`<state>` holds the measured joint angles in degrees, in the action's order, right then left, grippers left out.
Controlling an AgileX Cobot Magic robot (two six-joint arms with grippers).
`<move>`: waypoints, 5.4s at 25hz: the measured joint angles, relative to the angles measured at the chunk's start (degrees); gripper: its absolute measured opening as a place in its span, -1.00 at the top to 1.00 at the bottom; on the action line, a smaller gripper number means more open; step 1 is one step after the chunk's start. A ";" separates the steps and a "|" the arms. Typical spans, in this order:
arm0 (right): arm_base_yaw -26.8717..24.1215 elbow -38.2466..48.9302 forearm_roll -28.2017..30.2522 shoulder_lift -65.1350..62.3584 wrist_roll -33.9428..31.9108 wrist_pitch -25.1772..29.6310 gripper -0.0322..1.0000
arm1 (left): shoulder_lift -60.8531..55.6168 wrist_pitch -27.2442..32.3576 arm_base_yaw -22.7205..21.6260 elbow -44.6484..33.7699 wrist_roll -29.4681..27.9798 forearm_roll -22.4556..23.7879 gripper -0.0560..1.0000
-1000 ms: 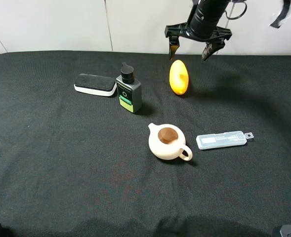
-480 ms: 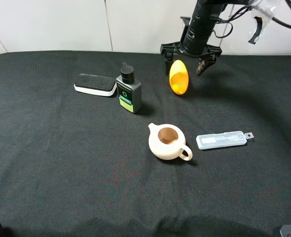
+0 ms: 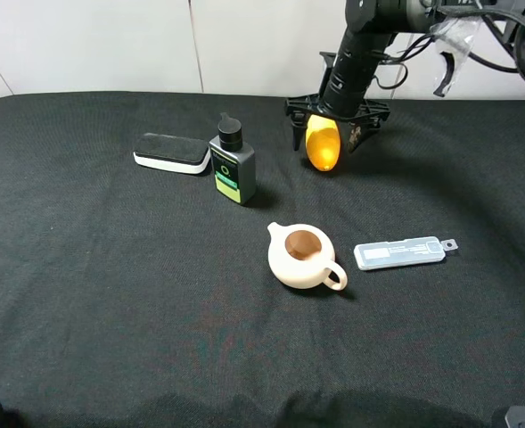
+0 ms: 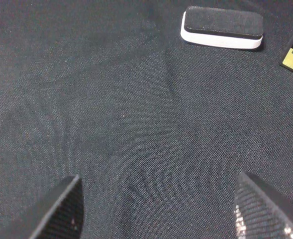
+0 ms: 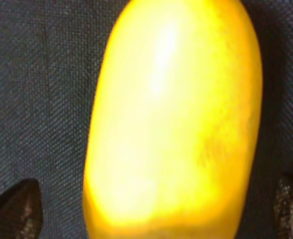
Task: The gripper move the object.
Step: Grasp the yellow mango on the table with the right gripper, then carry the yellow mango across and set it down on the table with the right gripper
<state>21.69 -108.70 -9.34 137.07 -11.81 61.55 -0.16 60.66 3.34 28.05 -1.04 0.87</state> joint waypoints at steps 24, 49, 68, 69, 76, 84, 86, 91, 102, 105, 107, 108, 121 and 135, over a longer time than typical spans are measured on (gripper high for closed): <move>0.51 -0.11 0.66 1.25 -0.04 -1.94 -0.41 | 0.00 0.00 0.00 0.00 0.00 0.00 -0.39; 0.62 -0.11 0.47 1.32 -0.04 -4.45 0.06 | 0.00 0.00 0.00 0.00 0.00 0.00 -0.39; 0.57 -10.19 4.77 -0.41 8.30 7.90 0.06 | 0.00 0.00 0.00 0.00 0.00 0.00 -0.39; 0.44 -10.19 4.77 -1.16 8.69 8.06 0.06 | 0.00 0.00 0.00 0.00 0.00 0.00 -0.39; -0.87 -10.19 5.17 -6.35 11.81 8.53 0.06 | 0.00 0.00 0.00 0.00 0.00 0.00 -0.39; -0.87 -2.95 8.64 -15.16 12.51 8.53 0.06 | 0.00 0.00 0.00 0.00 0.00 0.01 -0.39; -0.87 0.61 9.34 -18.11 12.51 8.53 0.06 | 0.00 0.00 0.00 0.00 0.00 0.01 -0.39; -0.87 10.75 9.66 -26.39 13.61 8.53 0.06 | 0.00 0.00 0.00 0.00 0.00 0.01 -0.39; -0.87 31.66 4.89 -44.39 16.83 8.49 0.06 | 0.00 0.00 0.00 0.00 0.00 0.01 -0.39; -0.87 37.60 3.25 -48.51 18.58 8.55 0.06 | 0.00 0.00 0.00 0.00 0.00 0.01 -0.39; -0.87 41.10 1.77 -50.79 19.16 8.60 0.06 | 0.00 0.00 0.00 0.00 0.00 0.01 -0.39; -0.87 42.74 1.20 -51.86 19.37 8.60 0.06 | 0.00 0.00 0.00 0.00 0.00 0.01 -0.39; 11.87 47.86 3.27 -56.15 13.48 5.27 0.06 | 0.00 0.00 0.00 0.00 0.00 0.06 -0.39; 24.87 47.74 -0.65 -48.31 9.41 -3.83 0.06 | 0.00 0.00 0.00 0.00 0.00 0.06 -0.39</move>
<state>46.56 -60.96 -9.99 88.76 -2.40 57.72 -0.16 60.66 3.34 28.05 -1.04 0.93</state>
